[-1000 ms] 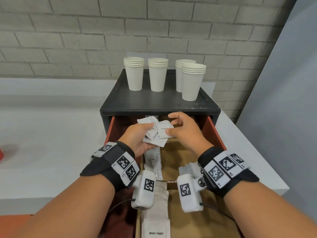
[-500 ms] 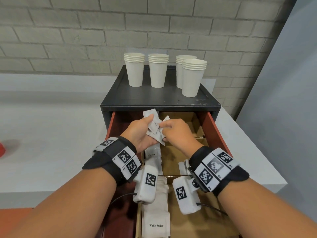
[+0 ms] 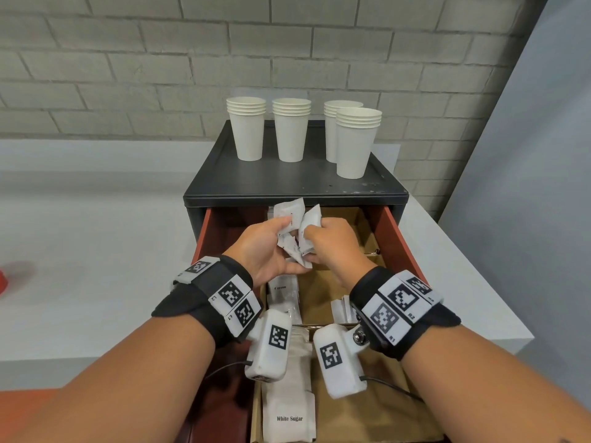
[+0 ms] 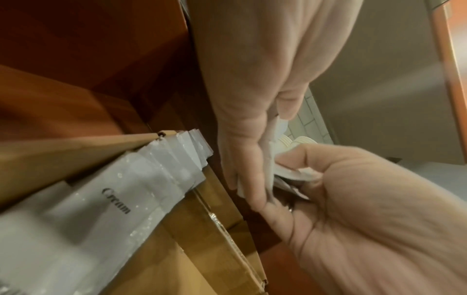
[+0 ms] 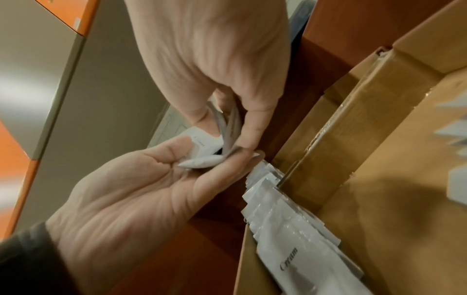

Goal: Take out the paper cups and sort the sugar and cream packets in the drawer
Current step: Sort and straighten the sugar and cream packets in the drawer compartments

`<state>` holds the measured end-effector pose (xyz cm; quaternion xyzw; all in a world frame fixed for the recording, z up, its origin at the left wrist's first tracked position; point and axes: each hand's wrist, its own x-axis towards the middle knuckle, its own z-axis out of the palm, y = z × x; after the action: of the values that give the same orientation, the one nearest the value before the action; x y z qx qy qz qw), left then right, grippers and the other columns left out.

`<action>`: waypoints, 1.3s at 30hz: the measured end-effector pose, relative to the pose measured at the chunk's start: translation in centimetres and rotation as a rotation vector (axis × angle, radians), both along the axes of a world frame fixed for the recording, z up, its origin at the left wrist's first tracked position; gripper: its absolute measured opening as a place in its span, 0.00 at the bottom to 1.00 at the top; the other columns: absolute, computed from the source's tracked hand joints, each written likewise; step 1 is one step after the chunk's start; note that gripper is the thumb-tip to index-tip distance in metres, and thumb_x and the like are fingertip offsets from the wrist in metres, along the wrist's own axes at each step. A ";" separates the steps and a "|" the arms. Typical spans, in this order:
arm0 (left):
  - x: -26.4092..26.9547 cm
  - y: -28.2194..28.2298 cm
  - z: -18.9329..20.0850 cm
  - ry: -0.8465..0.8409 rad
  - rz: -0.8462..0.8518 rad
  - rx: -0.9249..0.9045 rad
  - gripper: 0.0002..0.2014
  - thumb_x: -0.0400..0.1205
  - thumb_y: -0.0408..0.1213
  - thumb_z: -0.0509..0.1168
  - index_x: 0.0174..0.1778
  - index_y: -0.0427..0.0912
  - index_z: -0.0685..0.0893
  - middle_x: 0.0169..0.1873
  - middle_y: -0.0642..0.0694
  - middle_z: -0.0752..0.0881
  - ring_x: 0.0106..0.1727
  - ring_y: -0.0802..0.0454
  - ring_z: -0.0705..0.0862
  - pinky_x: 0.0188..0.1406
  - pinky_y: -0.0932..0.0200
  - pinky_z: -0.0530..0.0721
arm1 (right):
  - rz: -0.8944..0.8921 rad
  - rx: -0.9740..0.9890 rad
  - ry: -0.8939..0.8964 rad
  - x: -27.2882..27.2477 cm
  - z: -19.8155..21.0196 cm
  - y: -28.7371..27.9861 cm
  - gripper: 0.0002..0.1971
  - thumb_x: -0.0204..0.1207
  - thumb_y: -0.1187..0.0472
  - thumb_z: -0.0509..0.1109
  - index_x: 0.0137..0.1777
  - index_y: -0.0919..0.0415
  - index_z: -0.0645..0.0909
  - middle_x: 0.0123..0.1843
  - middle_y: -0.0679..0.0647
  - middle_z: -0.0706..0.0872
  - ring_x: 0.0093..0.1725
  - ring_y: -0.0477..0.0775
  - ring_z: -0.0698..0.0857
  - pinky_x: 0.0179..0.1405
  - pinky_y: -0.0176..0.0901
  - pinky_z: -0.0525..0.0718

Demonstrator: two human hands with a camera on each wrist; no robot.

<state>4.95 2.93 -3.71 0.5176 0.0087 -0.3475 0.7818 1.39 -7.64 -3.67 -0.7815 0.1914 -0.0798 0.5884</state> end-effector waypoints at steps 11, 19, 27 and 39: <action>0.6 0.1 0.2 0.033 0.222 -0.084 0.22 0.87 0.32 0.54 0.78 0.41 0.62 0.64 0.35 0.81 0.57 0.41 0.84 0.44 0.42 0.84 | -0.022 -0.042 -0.131 -0.3 0.6 -2.9 0.31 0.79 0.76 0.61 0.76 0.46 0.67 0.63 0.44 0.71 0.52 0.48 0.80 0.37 0.31 0.85; 0.7 0.1 0.1 -0.016 0.273 -0.140 0.24 0.86 0.27 0.54 0.80 0.40 0.61 0.62 0.35 0.80 0.56 0.42 0.84 0.58 0.45 0.83 | 0.087 0.178 0.119 -0.2 1.1 -1.8 0.16 0.78 0.62 0.67 0.64 0.64 0.79 0.63 0.59 0.84 0.61 0.58 0.82 0.65 0.50 0.81; 0.3 0.1 0.1 -0.081 0.252 -0.044 0.17 0.86 0.28 0.55 0.71 0.44 0.71 0.63 0.36 0.81 0.57 0.43 0.83 0.56 0.46 0.84 | 0.064 0.077 0.089 0.0 0.4 -2.0 0.13 0.78 0.61 0.69 0.61 0.63 0.79 0.54 0.56 0.84 0.42 0.47 0.83 0.42 0.36 0.82; 0.0 0.4 -0.1 -0.226 -0.023 0.144 0.19 0.80 0.22 0.54 0.61 0.42 0.81 0.54 0.37 0.79 0.40 0.52 0.82 0.31 0.68 0.85 | -0.039 0.177 0.125 0.6 0.8 -3.0 0.16 0.79 0.63 0.68 0.64 0.67 0.79 0.60 0.65 0.83 0.59 0.63 0.84 0.56 0.49 0.82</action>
<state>4.95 3.29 -3.82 0.6084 -0.0606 -0.2944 0.7345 1.99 -10.66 -2.85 -0.7260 0.2492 -0.0251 0.6405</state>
